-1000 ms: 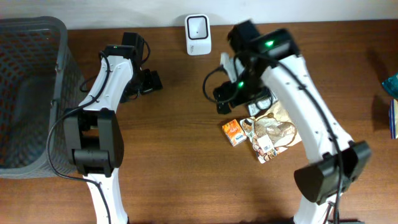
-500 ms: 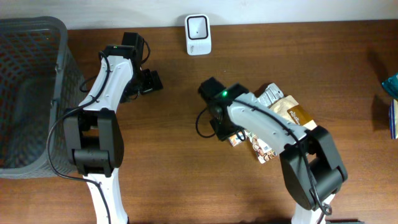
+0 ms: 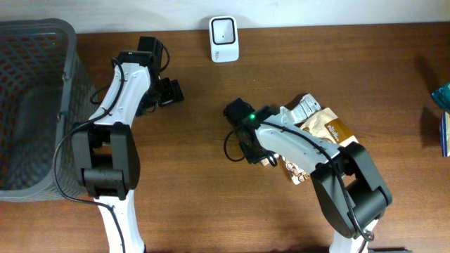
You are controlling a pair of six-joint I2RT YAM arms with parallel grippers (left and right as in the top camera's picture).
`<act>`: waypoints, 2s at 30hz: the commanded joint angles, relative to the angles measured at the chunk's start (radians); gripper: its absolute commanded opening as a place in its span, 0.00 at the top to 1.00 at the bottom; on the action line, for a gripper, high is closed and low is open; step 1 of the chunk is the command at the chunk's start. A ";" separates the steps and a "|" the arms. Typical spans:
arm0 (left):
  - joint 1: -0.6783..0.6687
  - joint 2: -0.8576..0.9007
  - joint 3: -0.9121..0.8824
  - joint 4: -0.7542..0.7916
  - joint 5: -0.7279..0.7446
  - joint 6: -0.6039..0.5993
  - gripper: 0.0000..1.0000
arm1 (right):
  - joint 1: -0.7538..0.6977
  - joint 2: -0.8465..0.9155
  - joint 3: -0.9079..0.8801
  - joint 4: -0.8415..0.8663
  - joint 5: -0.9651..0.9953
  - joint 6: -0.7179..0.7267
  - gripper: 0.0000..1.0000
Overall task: Scan the item barcode
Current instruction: 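Lower the right gripper onto the orange snack box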
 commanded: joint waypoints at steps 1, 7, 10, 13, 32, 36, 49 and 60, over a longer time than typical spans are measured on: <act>-0.002 -0.030 -0.004 -0.002 -0.007 0.002 0.01 | 0.002 -0.010 -0.016 0.017 0.012 0.047 0.71; -0.002 -0.030 -0.004 -0.002 -0.007 0.002 0.01 | -0.002 -0.010 0.036 -0.012 0.002 0.116 0.96; -0.002 -0.030 -0.004 -0.002 -0.007 0.002 0.01 | -0.021 -0.010 0.147 -0.093 -0.053 0.135 0.96; -0.002 -0.030 -0.004 -0.002 -0.007 0.002 0.01 | -0.066 -0.011 0.276 -0.180 -0.167 0.125 0.96; -0.002 -0.030 -0.004 -0.002 -0.007 0.002 0.01 | -0.121 -0.010 0.094 -0.172 -0.196 -0.023 0.47; -0.002 -0.030 -0.004 -0.002 -0.007 0.002 0.01 | -0.112 -0.010 0.061 -0.126 -0.150 0.034 0.47; -0.002 -0.030 -0.004 -0.001 -0.007 0.002 0.01 | -0.288 -0.010 0.066 -0.062 -0.503 -0.163 0.48; -0.002 -0.030 -0.004 -0.001 -0.007 0.002 0.01 | -0.299 -0.010 0.010 -0.036 -0.561 -0.159 0.51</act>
